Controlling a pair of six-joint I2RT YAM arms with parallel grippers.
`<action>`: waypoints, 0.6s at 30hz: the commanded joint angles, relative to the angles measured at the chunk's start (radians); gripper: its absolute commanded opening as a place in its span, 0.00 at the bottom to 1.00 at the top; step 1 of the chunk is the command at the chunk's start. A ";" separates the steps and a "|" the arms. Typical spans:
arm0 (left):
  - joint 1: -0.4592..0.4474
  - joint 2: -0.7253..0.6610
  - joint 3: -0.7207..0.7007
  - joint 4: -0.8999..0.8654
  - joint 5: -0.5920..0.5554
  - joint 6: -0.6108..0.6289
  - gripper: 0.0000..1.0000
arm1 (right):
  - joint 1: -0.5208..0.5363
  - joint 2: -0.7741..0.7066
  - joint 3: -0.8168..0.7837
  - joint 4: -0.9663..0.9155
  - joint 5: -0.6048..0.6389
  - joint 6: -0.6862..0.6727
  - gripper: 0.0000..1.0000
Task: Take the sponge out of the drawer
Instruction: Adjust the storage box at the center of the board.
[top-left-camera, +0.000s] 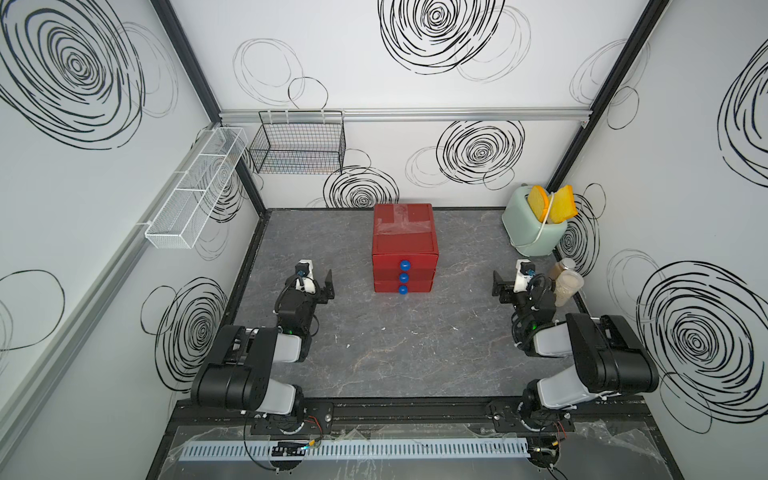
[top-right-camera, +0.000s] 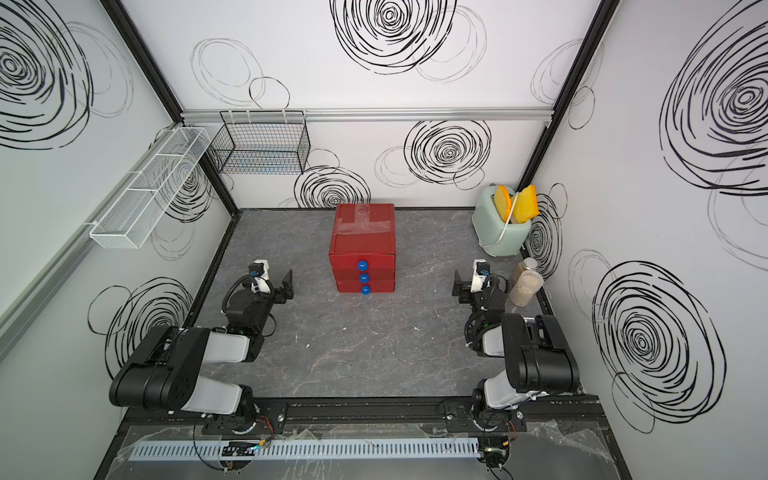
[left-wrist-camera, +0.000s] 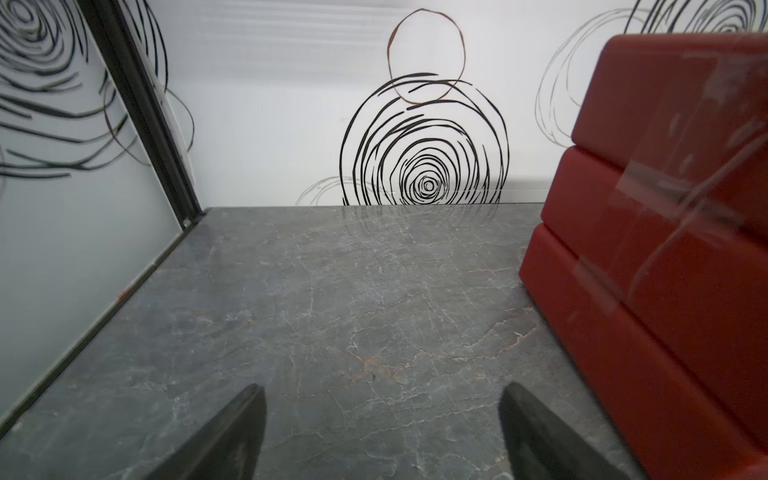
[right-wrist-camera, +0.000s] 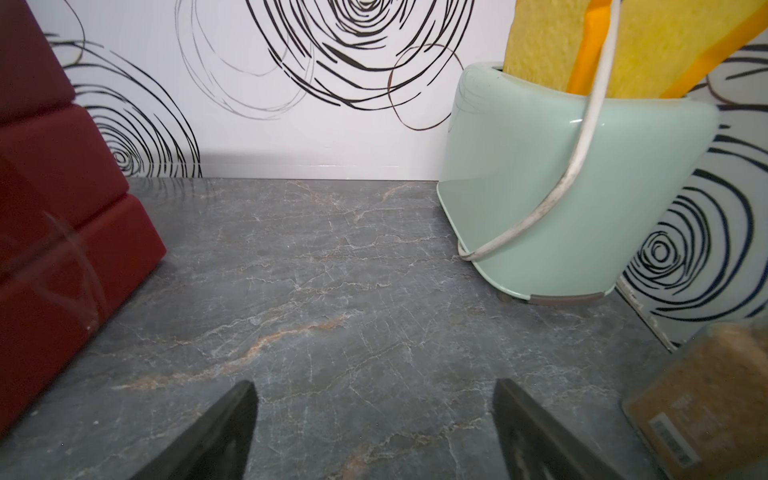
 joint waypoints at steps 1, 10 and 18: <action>-0.006 -0.133 0.077 -0.156 -0.109 -0.016 0.76 | 0.027 -0.118 0.156 -0.336 0.026 -0.011 0.82; -0.217 -0.402 0.428 -0.838 -0.291 -0.193 0.84 | 0.167 -0.316 0.470 -0.934 -0.335 0.082 0.67; -0.226 -0.278 0.677 -1.040 0.201 -0.260 0.83 | 0.252 -0.318 0.572 -0.954 -0.535 0.218 0.64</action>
